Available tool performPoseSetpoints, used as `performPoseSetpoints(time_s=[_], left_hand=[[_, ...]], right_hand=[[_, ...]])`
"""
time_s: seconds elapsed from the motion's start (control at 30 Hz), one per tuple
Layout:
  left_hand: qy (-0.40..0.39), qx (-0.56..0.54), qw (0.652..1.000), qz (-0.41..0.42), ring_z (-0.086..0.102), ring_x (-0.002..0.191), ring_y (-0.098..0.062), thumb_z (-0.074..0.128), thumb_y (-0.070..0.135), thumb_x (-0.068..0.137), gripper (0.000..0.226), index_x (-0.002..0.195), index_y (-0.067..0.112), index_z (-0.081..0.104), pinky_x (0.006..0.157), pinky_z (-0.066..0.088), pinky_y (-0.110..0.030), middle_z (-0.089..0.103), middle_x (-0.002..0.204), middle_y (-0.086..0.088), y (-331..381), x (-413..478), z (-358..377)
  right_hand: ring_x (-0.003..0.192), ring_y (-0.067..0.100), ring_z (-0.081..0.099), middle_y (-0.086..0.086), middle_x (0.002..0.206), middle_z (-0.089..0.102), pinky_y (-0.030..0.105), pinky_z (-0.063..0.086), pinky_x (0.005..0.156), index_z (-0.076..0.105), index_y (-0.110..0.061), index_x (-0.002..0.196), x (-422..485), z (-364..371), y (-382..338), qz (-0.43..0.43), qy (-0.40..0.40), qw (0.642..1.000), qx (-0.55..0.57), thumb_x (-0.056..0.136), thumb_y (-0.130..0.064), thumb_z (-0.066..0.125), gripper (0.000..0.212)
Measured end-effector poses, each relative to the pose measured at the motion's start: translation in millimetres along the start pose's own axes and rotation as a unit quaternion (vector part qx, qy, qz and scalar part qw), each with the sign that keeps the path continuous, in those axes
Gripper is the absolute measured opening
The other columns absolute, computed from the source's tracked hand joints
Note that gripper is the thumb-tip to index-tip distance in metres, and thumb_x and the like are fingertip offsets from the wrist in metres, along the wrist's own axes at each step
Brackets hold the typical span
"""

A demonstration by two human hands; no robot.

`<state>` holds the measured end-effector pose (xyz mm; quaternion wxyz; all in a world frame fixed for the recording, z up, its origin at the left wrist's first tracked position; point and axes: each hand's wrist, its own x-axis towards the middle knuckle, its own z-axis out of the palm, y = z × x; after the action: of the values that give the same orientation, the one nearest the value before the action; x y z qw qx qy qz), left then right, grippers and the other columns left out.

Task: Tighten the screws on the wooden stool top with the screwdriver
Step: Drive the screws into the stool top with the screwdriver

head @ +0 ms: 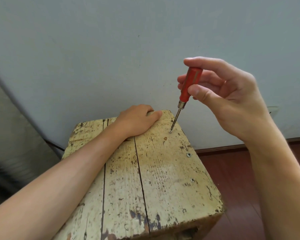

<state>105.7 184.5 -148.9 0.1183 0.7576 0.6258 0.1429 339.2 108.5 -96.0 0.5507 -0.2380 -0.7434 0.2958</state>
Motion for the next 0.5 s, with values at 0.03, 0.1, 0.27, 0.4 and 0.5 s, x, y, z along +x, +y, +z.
performPoseSetpoints(time_s=[0.03,0.1,0.27,0.4,0.5], left_hand=[[0.000,0.000,1.000,0.000,0.062,0.099,-0.018,0.037,0.067,0.100,0.047,0.111,0.031,0.066,0.091,0.050,-0.043,0.066,0.105,0.011,0,0,0],[-0.001,-0.001,1.000,-0.001,0.062,0.099,-0.017,0.037,0.067,0.100,0.048,0.112,0.031,0.066,0.092,0.050,-0.044,0.067,0.106,0.011,0,0,0],[0.002,-0.001,1.000,-0.003,0.062,0.099,-0.018,0.037,0.068,0.100,0.049,0.111,0.031,0.067,0.091,0.050,-0.043,0.067,0.105,0.011,0,0,1],[-0.001,-0.003,1.000,-0.003,0.062,0.099,-0.018,0.036,0.069,0.100,0.049,0.111,0.032,0.067,0.092,0.050,-0.044,0.067,0.105,0.011,0,0,0],[0.000,-0.003,1.000,-0.003,0.062,0.098,-0.018,0.037,0.069,0.099,0.049,0.110,0.032,0.067,0.092,0.050,-0.044,0.067,0.104,0.011,0,0,0]], right_hand=[[0.109,0.022,0.079,0.003,0.109,0.078,0.032,0.062,0.094,0.064,-0.027,0.132,0,1,0,-0.002,0.011,1.000,-0.007,0.101,0.004,0.070,0.044],[0.098,0.021,0.079,0.000,0.098,0.072,0.042,0.064,0.092,0.062,-0.032,0.127,0,5,0,-0.008,0.031,0.999,-0.027,0.098,0.001,0.074,0.045],[0.085,0.021,0.078,0.001,0.095,0.070,0.051,0.063,0.085,0.066,-0.029,0.123,-1,15,0,-0.023,0.059,0.996,-0.056,0.096,-0.001,0.077,0.040],[0.098,0.024,0.077,0.007,0.103,0.072,0.052,0.063,0.085,0.066,-0.026,0.128,-2,13,2,-0.027,0.042,0.997,-0.052,0.099,-0.002,0.074,0.039],[0.127,0.024,0.069,0.020,0.122,0.070,0.046,0.060,0.103,0.058,-0.020,0.142,-4,5,2,-0.034,-0.024,0.999,-0.023,0.106,0.004,0.060,0.043]])
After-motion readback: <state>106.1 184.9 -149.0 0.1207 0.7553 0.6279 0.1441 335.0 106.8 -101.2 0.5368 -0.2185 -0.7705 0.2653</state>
